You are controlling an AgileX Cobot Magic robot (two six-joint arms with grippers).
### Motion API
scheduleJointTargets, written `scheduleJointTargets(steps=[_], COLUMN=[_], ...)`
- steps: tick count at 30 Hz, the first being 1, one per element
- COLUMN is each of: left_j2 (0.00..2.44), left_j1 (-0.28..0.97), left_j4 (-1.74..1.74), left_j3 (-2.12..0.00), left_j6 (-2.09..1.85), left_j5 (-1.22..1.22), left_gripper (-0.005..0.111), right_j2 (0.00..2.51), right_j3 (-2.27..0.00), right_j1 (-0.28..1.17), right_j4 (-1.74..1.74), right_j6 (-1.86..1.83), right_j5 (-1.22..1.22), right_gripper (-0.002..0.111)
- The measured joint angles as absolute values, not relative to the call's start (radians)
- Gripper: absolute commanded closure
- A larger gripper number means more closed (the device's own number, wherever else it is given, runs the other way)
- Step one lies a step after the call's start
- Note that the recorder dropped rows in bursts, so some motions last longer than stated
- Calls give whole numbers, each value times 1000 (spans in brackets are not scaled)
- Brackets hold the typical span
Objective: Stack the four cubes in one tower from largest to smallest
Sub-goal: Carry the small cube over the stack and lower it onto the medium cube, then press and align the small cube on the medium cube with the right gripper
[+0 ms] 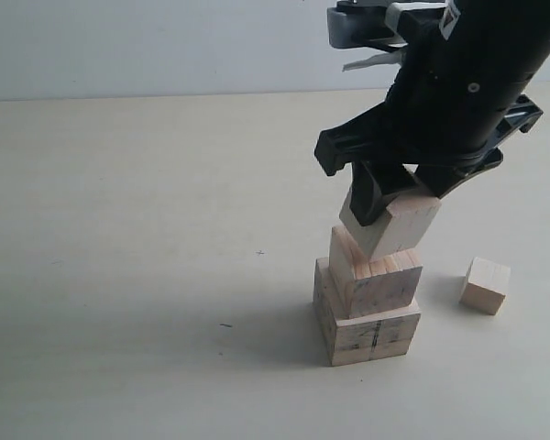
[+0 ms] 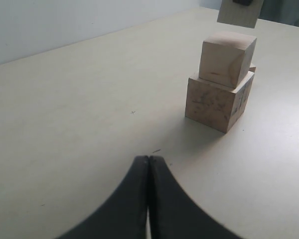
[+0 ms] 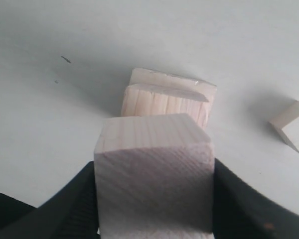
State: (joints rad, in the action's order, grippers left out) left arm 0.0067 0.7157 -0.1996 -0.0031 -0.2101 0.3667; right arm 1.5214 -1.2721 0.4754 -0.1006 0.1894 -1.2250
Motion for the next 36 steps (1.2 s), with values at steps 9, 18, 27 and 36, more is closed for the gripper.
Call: scheduleJointTargets(steps=[9, 18, 27, 36], left_j2=[7, 7, 7, 7], left_j1=[716, 716, 716, 716], left_j4=[-200, -200, -200, -200], left_j3=[-3, -3, -3, -3], left_j6=[-210, -210, -210, -210], left_j5=[367, 367, 367, 367], left_gripper=[107, 107, 107, 107], right_j2=[1545, 1552, 1555, 1582], right_j3=[-1272, -1272, -1272, -1272], right_j1=[475, 475, 475, 503], right_j4=[-83, -78, -78, -79], right_j6=[212, 228, 230, 233], right_j5=[-1225, -1225, -1225, -1225], right_gripper=[108, 108, 108, 108])
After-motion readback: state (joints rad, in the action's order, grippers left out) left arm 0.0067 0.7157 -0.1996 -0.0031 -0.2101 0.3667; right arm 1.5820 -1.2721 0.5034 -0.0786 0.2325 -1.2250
